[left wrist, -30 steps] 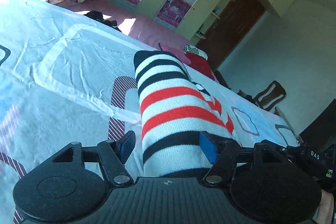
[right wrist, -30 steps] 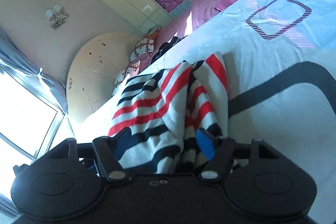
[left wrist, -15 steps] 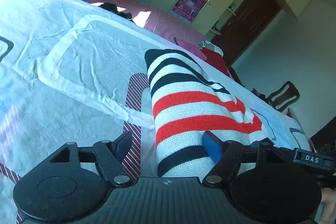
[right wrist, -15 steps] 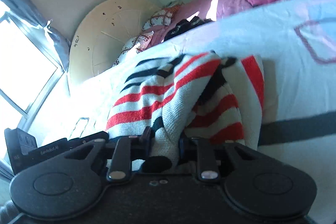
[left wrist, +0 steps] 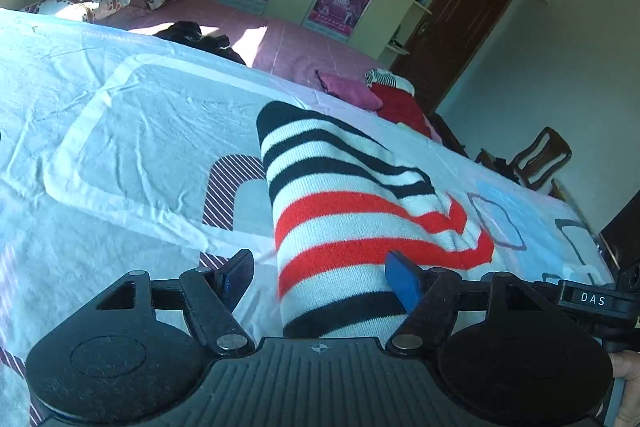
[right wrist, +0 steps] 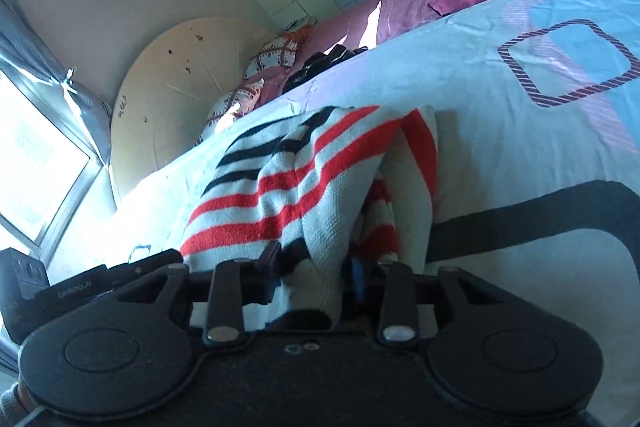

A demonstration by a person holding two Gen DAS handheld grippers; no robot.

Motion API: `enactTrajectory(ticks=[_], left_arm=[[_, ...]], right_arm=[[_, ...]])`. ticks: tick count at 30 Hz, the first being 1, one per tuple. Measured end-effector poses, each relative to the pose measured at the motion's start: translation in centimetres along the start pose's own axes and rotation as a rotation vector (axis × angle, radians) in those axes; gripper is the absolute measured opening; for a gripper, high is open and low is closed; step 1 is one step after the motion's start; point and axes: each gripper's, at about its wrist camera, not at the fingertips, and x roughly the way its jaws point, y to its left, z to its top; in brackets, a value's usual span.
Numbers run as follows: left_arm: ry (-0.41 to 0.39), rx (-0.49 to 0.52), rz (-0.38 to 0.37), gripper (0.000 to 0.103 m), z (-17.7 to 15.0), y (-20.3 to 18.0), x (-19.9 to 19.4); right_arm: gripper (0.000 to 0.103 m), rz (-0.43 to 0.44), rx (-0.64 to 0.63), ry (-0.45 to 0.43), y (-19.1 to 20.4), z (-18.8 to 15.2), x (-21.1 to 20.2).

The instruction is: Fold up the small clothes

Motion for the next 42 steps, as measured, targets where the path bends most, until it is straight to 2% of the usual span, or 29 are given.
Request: enactTrajectory(ticks=[2, 3, 5, 6, 7, 11, 13, 15, 18, 20, 21, 22, 24, 27, 29, 30, 31, 33, 35, 37, 39, 42], left_arm=[[0.014, -0.021, 0.030, 0.073, 0.2, 0.8, 0.6], [0.019, -0.040, 0.022, 0.073, 0.2, 1.2, 0.9], [0.040, -0.072, 0.006, 0.073, -0.3, 1.7, 1.8], [0.039, -0.080, 0.001, 0.073, -0.5, 1.9, 2.1], [0.040, -0.099, -0.008, 0.072, -0.6, 2.0, 2.3], [0.024, -0.079, -0.023, 0.072, -0.6, 1.1, 1.6], [0.035, -0.080, -0.025, 0.072, -0.9, 1.1, 2.0], [0.046, -0.093, -0.035, 0.072, -1.2, 1.5, 2.8], [0.052, -0.100, -0.039, 0.072, -1.1, 1.6, 3.1], [0.057, -0.091, -0.039, 0.072, -0.7, 1.4, 2.6], [0.049, -0.084, -0.048, 0.072, -0.6, 1.4, 2.3], [0.038, -0.095, -0.065, 0.072, -0.2, 1.8, 2.1], [0.031, -0.130, -0.090, 0.072, 0.4, 2.5, 2.4], [0.058, -0.137, -0.092, 0.072, 1.0, 3.0, 3.8], [0.079, -0.167, -0.113, 0.072, 1.0, 3.3, 4.6], [0.087, -0.173, -0.118, 0.072, 0.9, 3.3, 4.9], [0.088, -0.172, -0.119, 0.072, 0.9, 3.3, 4.9], [0.083, -0.143, -0.110, 0.072, 1.0, 2.7, 4.6], [0.068, -0.065, -0.099, 0.069, 1.0, 1.4, 4.2], [0.076, 0.018, -0.049, 0.069, 0.9, 0.2, 4.4], [0.085, 0.016, -0.043, 0.069, 0.9, 0.0, 4.8], [0.098, 0.013, -0.038, 0.072, 1.2, 0.3, 5.0]], right_arm=[[0.038, 0.015, 0.048, -0.022, -1.1, 0.5, 0.4], [0.037, 0.020, 0.057, -0.012, -1.4, 0.7, 1.1], [0.030, 0.021, 0.042, 0.007, -1.7, 0.6, 1.9], [0.023, 0.012, 0.014, 0.013, -1.3, 0.6, 2.2], [0.021, -0.014, -0.031, 0.007, -0.6, 0.5, 2.1], [0.019, -0.054, -0.154, -0.074, 1.8, 0.5, -0.5], [0.019, -0.056, -0.133, -0.055, 1.2, 0.5, -0.7], [0.019, -0.099, -0.092, 0.000, -0.2, 0.2, 0.8], [0.020, -0.061, -0.020, -0.006, -1.6, 0.1, 1.2], [0.022, -0.068, -0.030, -0.006, -1.2, 0.2, 1.0], [0.026, -0.075, -0.036, -0.030, -1.0, 0.3, 0.6], [0.034, -0.084, -0.033, -0.078, -1.0, 0.6, 0.1], [0.048, -0.075, 0.016, -0.106, -1.9, 1.9, 0.3], [0.046, -0.046, 0.123, -0.074, -3.8, 3.7, 2.3], [0.040, -0.026, 0.188, -0.039, -4.8, 4.2, 3.5], [0.030, 0.001, 0.202, -0.042, -5.0, 4.2, 3.7], [0.025, 0.001, 0.193, -0.050, -4.9, 4.3, 3.6], [0.011, -0.037, 0.093, -0.099, -3.8, 4.2, 2.7], [0.010, -0.079, -0.035, -0.148, -2.2, 4.1, 1.8], [0.010, -0.117, -0.110, -0.138, -1.6, 3.9, 2.2], [0.012, -0.197, -0.142, -0.100, -2.3, 3.6, 3.7], [0.012, -0.219, -0.140, -0.115, -2.9, 3.3, 4.2]])
